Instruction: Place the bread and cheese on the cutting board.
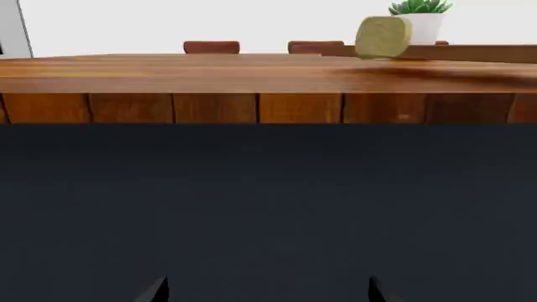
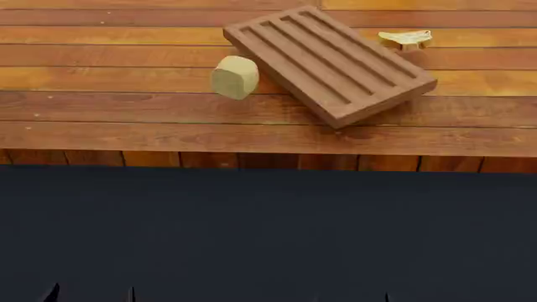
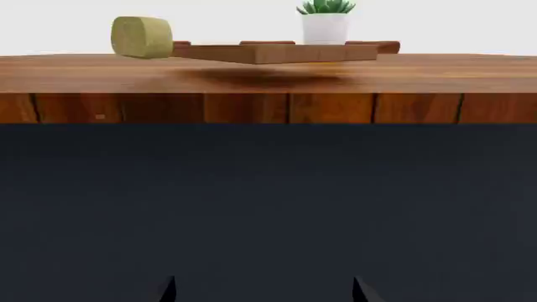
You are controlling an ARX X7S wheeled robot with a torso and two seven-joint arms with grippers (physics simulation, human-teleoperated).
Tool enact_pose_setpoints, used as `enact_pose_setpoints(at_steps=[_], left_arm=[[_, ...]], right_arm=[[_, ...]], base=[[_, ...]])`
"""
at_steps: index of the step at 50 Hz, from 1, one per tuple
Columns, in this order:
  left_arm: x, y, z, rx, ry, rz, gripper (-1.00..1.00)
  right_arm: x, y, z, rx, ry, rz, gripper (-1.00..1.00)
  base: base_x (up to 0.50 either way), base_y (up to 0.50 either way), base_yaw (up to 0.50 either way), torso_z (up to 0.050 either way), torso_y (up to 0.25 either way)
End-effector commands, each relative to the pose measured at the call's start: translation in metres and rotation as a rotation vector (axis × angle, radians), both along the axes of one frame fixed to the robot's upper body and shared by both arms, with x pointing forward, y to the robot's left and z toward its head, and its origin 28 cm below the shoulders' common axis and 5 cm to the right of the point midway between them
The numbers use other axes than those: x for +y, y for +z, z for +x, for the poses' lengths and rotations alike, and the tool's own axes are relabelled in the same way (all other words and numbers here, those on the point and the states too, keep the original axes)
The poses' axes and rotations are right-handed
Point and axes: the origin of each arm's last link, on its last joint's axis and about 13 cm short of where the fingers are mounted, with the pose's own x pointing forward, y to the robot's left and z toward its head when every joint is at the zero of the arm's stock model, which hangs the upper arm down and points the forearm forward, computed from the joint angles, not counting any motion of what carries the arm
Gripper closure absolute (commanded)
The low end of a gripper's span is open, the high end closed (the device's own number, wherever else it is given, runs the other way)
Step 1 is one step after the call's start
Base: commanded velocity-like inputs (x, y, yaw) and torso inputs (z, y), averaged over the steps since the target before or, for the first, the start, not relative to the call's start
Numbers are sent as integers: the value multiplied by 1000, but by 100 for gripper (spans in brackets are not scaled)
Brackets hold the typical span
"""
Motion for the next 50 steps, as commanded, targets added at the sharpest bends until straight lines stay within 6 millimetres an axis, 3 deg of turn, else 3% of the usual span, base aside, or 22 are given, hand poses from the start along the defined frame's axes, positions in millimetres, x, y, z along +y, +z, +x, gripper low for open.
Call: enact_pose_setpoints(at_steps=[1,15,16,17,21,33,36,39,41,47,50], left_arm=[[0,1,0,0,0,8,-100],[3,-2,2,9,36,35,-100],[5,84,5,-161,62,-134,-100],[4,-3,3,25,40,50,-100],[3,-1,2,27,38,50,-100],[1,6,0,28,37,50,-100],[1,11,-1,6,47,70,-100],[2,29,-6,-18,91,-10,-100],[0,46,-14,-39,69,22,-100],[2,105,-21,-127,28,84,-100],[3,123,-26,-137,13,105,-100]], right_arm=[[1,0,0,0,0,-10,-100],[0,0,-1,0,13,0,-100],[18,168,64,-199,205,85,-100],[0,0,-1,0,12,0,-100],[0,-3,-1,12,18,18,-100],[-1,-4,-1,34,1,34,-100],[0,3,-2,4,-5,8,-100],[1,26,0,-77,-32,35,-100],[-1,58,0,-165,-45,5,-100],[-12,128,-12,-318,-110,-50,-100],[-12,147,-17,-337,-106,-64,-100]], base=[[0,0,0,0,0],[0,0,0,0,0],[0,0,0,0,0],[0,0,0,0,0],[0,0,0,0,0],[0,0,0,0,0],[0,0,0,0,0],[0,0,0,0,0],[0,0,0,0,0],[0,0,0,0,0],[0,0,0,0,0]])
